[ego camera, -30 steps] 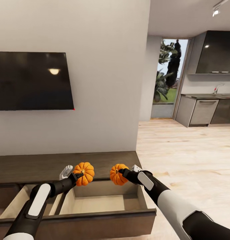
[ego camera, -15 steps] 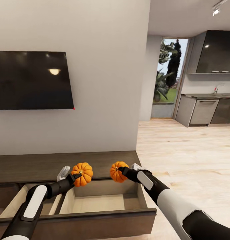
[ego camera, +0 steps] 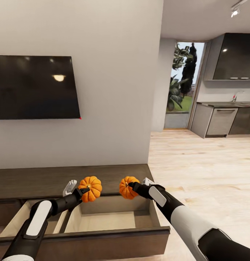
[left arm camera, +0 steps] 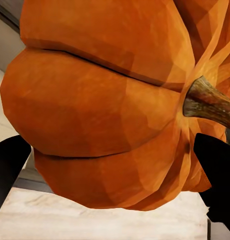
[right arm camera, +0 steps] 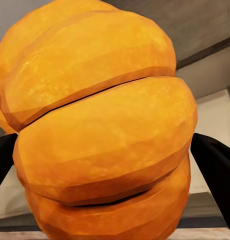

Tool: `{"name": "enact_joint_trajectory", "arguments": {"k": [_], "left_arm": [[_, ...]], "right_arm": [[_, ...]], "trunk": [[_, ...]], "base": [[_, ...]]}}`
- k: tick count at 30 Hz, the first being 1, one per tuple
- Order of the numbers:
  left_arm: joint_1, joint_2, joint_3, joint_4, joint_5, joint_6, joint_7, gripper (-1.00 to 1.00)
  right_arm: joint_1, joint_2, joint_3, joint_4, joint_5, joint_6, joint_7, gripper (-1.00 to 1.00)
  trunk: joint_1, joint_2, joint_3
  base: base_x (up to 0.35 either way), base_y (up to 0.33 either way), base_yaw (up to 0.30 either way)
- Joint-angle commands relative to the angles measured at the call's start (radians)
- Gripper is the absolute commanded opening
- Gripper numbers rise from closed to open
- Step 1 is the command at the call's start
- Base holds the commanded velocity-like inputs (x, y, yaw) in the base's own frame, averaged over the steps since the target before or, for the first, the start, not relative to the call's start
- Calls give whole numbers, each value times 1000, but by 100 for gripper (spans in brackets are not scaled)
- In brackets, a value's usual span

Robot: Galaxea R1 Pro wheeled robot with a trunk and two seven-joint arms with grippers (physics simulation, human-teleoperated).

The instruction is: Place each of the two pumpkins and all three candles from the living room inside a cabinet in the living room (use any cabinet), then make sure every cabinet is closed, and position the cauldron so it is next to a table in the living room.

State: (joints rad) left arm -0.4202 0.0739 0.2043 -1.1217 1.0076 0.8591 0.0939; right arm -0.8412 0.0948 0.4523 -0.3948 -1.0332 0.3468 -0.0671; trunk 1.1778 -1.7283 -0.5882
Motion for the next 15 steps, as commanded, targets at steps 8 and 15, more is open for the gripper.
{"name": "enact_joint_trajectory", "arguments": {"k": [8, 15], "left_arm": [[-19, -19, -2, -3, 11, 5, 365, -100], [-39, -63, -3, -3, 11, 5, 528, -100]], "right_arm": [[-1, 1, 5, -2, -12, 11, -162, -100], [-1, 2, 3, -4, -11, 47, -244, -100]], "trunk": [[0, -1, -1], [0, -1, -1]], "base": [[0, 0, 0], [0, 0, 0]]}}
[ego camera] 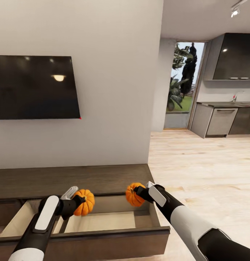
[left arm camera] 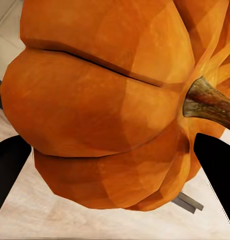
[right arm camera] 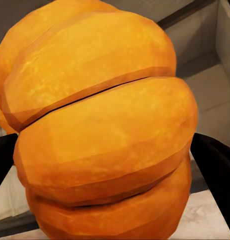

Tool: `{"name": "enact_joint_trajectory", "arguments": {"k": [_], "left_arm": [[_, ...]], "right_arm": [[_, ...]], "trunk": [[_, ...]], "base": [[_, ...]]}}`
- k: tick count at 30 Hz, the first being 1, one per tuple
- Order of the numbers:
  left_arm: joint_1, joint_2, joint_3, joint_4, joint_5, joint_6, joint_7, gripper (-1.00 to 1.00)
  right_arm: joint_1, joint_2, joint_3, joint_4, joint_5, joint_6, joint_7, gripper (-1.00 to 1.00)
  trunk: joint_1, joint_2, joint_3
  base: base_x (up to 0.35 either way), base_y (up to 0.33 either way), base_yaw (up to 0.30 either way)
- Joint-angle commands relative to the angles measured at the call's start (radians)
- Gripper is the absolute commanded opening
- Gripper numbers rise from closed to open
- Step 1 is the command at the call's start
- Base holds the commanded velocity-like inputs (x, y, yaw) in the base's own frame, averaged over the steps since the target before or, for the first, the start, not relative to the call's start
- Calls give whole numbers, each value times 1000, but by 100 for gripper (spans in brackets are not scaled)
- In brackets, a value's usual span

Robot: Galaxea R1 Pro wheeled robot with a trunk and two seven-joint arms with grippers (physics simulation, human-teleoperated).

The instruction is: Place each of the two pumpkins and all three candles from the living room inside a cabinet in the living room (use any cabinet), then make sure every cabinet is closed, and position the cauldron so it is next to a table in the living room.

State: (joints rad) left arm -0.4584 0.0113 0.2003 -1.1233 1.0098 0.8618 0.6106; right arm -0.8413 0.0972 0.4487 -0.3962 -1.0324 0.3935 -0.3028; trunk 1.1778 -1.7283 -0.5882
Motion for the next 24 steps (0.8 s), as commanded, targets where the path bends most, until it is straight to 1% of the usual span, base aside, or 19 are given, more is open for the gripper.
{"name": "enact_joint_trajectory", "arguments": {"k": [1, 7, 11, 17, 22, 24], "left_arm": [[-1, -3, 1, -1, 9, 2, 16, -100], [-2, -8, 0, 0, 9, 2, 25, -100], [-2, -10, 1, 0, 8, 1, 32, -100], [-3, -33, -5, -1, 6, 0, 44, -100], [-3, -38, -38, -1, 6, 0, 44, -100], [-3, -39, -49, -1, 6, 0, 44, -100]], "right_arm": [[-1, -1, 7, -2, -12, 1, -16, -100], [-1, 0, 7, -3, -12, 4, -36, -100], [-1, 2, 8, -3, -12, 4, -73, -100], [0, 12, 8, -3, -11, 4, -84, -100], [-1, 18, 8, -3, -11, 3, -85, -100], [-1, 19, 8, -3, -11, 2, -85, -100]], "trunk": [[0, -1, -1], [0, -1, -1], [0, -1, -1], [0, -1, -1], [19, -36, -17], [19, -36, -17]], "base": [[0, 0, 0], [0, 0, 0], [0, 0, 0], [0, 0, 0], [0, 0, 0], [0, 0, 0]]}}
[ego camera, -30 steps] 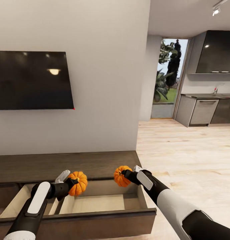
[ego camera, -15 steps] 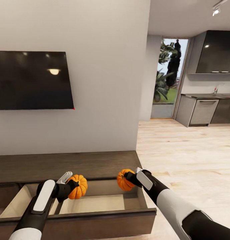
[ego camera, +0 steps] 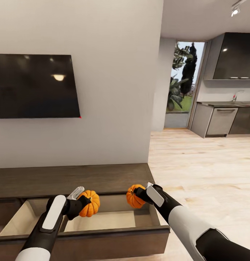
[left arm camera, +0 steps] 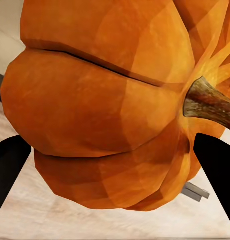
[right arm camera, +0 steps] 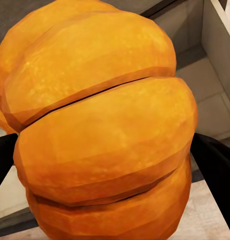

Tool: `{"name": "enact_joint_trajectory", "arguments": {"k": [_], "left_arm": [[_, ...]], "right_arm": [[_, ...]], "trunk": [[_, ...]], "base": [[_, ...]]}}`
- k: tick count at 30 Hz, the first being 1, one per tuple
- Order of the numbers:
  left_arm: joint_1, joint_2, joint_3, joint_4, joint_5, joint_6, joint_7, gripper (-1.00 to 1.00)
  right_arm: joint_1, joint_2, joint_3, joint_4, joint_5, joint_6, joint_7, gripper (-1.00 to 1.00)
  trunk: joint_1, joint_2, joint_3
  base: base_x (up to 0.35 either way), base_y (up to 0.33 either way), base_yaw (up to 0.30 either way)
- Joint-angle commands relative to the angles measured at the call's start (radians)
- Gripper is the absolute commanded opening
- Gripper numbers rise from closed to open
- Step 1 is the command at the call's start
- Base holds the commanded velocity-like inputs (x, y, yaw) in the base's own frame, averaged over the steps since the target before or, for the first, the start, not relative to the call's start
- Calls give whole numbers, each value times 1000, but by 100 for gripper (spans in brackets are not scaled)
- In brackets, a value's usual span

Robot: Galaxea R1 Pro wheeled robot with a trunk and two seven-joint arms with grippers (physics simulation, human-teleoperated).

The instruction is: Place each of the two pumpkins and all three candles from the living room inside a cabinet in the living room (use any cabinet), then make sure every cabinet is closed, and position the cauldron so it is next to a table in the living room.

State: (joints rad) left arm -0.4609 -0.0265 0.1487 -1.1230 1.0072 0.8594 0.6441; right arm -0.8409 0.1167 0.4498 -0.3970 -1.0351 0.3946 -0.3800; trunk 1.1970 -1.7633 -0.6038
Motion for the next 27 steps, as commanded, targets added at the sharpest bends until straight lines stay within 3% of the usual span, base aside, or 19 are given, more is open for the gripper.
{"name": "enact_joint_trajectory", "arguments": {"k": [1, 4, 27], "left_arm": [[-1, -1, -2, -1, 8, 3, 10, -100], [-1, -1, -6, -1, 8, 3, 10, -100], [-13, -1, -23, 0, 8, 0, -4, -100]], "right_arm": [[-1, -1, 7, -2, -8, 1, -8, -100], [-1, 0, 7, -2, -8, 0, -6, -100], [-1, 7, 9, -3, -8, -2, 1, -100]], "trunk": [[0, -1, -1], [0, -1, -1], [88, -162, -73]], "base": [[0, 0, 0], [0, 0, 0], [0, 0, 0]]}}
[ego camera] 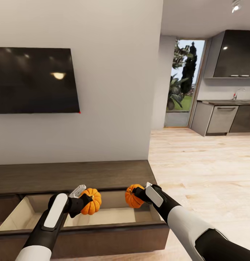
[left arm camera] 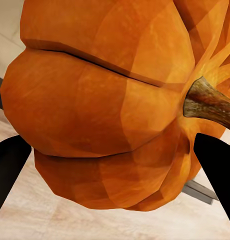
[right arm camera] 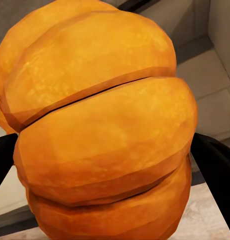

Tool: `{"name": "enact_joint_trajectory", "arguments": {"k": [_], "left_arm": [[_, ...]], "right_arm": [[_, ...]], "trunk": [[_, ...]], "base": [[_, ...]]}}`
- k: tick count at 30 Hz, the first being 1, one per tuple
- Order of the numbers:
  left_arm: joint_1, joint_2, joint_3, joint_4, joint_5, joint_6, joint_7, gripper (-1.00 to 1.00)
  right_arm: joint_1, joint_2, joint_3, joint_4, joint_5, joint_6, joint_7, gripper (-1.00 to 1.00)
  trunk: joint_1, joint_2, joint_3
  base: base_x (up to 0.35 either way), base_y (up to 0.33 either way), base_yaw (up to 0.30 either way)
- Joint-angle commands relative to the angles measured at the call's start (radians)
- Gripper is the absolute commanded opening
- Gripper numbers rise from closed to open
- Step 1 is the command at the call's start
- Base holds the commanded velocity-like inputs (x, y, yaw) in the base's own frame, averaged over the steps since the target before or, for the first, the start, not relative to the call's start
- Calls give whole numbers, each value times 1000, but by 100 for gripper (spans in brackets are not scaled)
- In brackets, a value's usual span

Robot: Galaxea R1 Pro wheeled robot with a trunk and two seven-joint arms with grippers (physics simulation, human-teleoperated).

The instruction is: Place each of the two pumpkins and all three candles from the living room inside a cabinet in the living room (use any cabinet), then make sure every cabinet is closed, and position the cauldron so it is next to a table in the living room.

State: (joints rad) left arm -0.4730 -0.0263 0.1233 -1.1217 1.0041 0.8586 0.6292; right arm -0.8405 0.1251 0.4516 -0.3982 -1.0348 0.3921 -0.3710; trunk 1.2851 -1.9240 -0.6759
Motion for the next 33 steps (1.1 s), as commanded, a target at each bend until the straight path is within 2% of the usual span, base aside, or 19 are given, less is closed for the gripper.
{"name": "enact_joint_trajectory", "arguments": {"k": [1, 33], "left_arm": [[-1, -1, 1, -1, 11, 1, 10, -100], [-1, 2, -2, -22, 2, -15, 7, -100]], "right_arm": [[-1, -1, 7, -2, -8, 1, -8, -100], [-1, -2, 7, -30, -8, -6, 0, -100]], "trunk": [[4, -8, -4], [126, -232, -104]], "base": [[0, 0, 0], [0, 0, 0]]}}
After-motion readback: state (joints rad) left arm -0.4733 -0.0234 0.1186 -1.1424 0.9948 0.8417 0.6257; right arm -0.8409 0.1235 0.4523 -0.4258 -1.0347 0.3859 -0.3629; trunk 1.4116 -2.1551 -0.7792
